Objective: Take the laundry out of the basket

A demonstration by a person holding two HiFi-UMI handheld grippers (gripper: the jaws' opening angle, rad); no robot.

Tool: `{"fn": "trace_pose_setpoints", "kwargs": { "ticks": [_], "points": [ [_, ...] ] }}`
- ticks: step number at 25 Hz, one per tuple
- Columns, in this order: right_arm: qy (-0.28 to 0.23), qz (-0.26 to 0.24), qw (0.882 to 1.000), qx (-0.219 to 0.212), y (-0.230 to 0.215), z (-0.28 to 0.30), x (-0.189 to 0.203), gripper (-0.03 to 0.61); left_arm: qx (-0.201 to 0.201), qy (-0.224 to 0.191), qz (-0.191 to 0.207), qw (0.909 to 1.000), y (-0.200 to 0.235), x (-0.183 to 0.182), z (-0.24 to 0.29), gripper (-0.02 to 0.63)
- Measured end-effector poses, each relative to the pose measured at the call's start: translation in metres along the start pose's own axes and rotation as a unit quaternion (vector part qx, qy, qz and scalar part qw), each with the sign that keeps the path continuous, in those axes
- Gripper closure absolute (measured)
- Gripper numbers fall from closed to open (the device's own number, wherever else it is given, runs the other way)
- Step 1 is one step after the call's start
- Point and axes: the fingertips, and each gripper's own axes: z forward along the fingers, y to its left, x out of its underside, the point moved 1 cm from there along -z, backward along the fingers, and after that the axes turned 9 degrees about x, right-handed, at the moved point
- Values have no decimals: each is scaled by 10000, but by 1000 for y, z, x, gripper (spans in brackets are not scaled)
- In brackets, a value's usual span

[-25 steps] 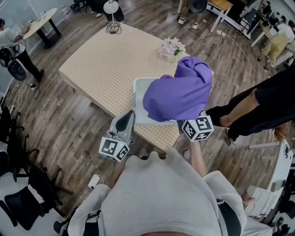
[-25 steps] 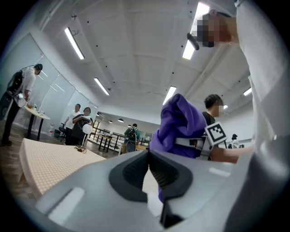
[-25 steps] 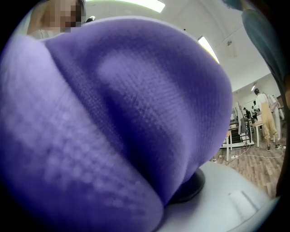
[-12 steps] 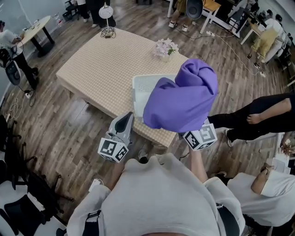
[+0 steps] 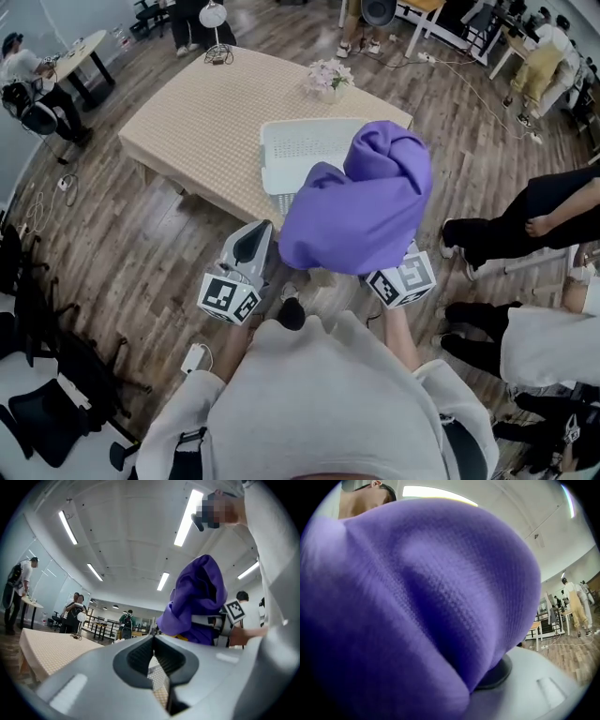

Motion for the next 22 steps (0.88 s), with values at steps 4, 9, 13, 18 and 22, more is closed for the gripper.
{"fn": "trace_pose_setpoints", "kwargs": {
  "ticks": [4, 9, 13, 18, 22],
  "points": [
    [147, 107, 9998, 3, 7, -51, 22, 316, 2, 46, 70, 10000, -39, 0, -22, 603],
    [432, 353, 9983, 162, 21, -110, 58, 316, 107, 212, 67, 9997, -87, 14, -54, 603],
    [557, 476, 9971, 220, 27, -141, 71, 316, 133, 198, 86, 9997, -111, 18, -66, 603],
    [655, 465, 9965, 219, 29, -164, 80, 316, 181, 137, 90, 9997, -131, 16, -70, 603],
    [656, 430, 9967, 199, 31, -169, 79, 316, 221, 67, 133, 9996, -139, 11, -70, 603]
  ]
}}
